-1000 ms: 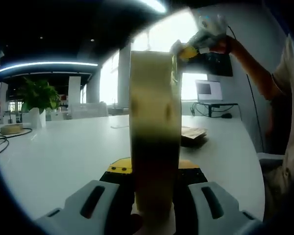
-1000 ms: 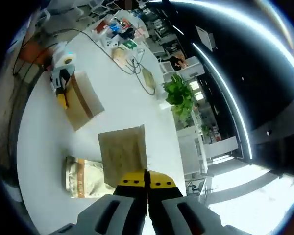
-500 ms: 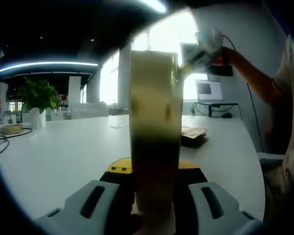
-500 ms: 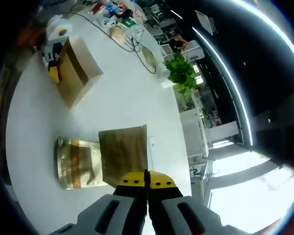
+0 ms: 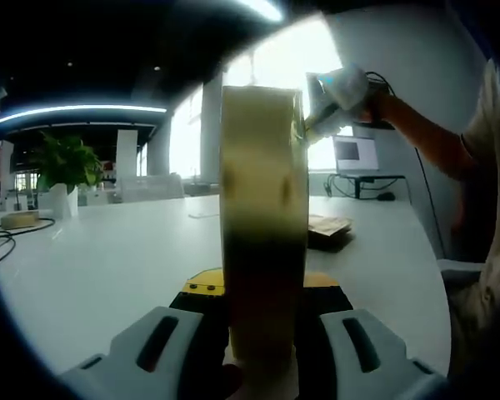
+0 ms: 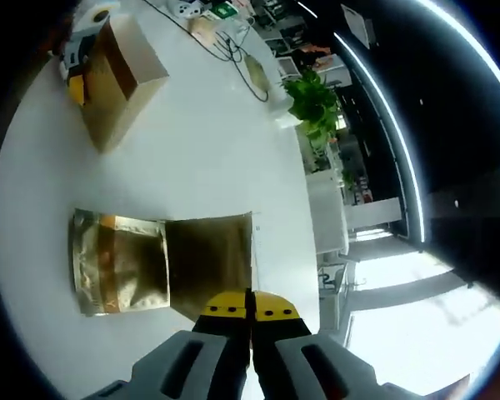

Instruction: Extract single mask from mask box in order stack masks on table

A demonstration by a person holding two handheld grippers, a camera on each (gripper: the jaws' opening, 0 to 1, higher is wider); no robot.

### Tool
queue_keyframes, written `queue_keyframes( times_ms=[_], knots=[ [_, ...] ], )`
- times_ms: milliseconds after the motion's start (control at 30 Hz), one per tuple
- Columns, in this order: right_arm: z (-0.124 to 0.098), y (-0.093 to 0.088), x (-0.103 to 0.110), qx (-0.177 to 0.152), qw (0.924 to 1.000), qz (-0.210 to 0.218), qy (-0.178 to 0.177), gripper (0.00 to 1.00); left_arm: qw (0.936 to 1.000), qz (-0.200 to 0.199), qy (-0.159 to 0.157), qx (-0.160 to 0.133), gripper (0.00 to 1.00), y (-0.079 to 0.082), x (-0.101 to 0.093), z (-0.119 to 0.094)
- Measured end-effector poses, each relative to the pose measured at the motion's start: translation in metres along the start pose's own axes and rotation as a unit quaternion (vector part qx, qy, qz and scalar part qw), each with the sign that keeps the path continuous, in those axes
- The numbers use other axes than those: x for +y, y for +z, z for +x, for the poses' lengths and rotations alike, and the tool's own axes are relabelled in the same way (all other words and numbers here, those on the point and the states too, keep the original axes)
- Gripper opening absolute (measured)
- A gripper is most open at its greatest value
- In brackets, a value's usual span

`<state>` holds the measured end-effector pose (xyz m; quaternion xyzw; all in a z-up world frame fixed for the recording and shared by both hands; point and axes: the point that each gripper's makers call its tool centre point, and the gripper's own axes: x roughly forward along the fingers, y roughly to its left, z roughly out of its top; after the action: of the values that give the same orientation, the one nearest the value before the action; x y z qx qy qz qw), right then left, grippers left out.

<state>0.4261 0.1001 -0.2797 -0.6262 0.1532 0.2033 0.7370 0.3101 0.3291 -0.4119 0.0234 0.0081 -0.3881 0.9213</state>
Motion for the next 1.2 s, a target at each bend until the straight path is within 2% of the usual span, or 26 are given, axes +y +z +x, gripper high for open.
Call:
queue_keyframes(
  times_ms=[133, 200, 400, 533, 633, 800, 1200],
  knots=[
    [0.003, -0.002, 0.002, 0.009, 0.9999, -0.013, -0.002, 0.00, 1.0000, 0.000, 0.000, 0.000, 0.20, 0.000, 0.000, 0.000],
    [0.004, -0.002, 0.010, 0.010, 0.9998, -0.018, 0.003, 0.00, 1.0000, 0.000, 0.000, 0.000, 0.20, 0.000, 0.000, 0.000],
    [-0.009, 0.005, 0.024, 0.008, 0.9995, -0.029, 0.011, 0.00, 1.0000, 0.000, -0.001, 0.000, 0.20, 0.000, 0.000, 0.000],
    [-0.018, 0.012, 0.043, -0.008, 0.9991, -0.021, 0.035, 0.00, 1.0000, -0.001, -0.001, 0.000, 0.20, 0.000, 0.000, 0.000],
    [-0.023, 0.013, 0.059, -0.007, 0.9985, -0.024, 0.049, 0.00, 1.0000, 0.000, -0.001, 0.000, 0.20, 0.000, 0.000, 0.000],
    [-0.024, 0.011, 0.089, -0.015, 0.9959, -0.005, 0.090, 0.00, 1.0000, 0.000, -0.001, 0.000, 0.20, 0.000, 0.000, 0.000],
    [-0.022, 0.003, 0.134, -0.015, 0.9899, 0.025, 0.139, 0.00, 1.0000, 0.000, 0.000, 0.000, 0.20, 0.000, 0.000, 0.000]
  ],
)
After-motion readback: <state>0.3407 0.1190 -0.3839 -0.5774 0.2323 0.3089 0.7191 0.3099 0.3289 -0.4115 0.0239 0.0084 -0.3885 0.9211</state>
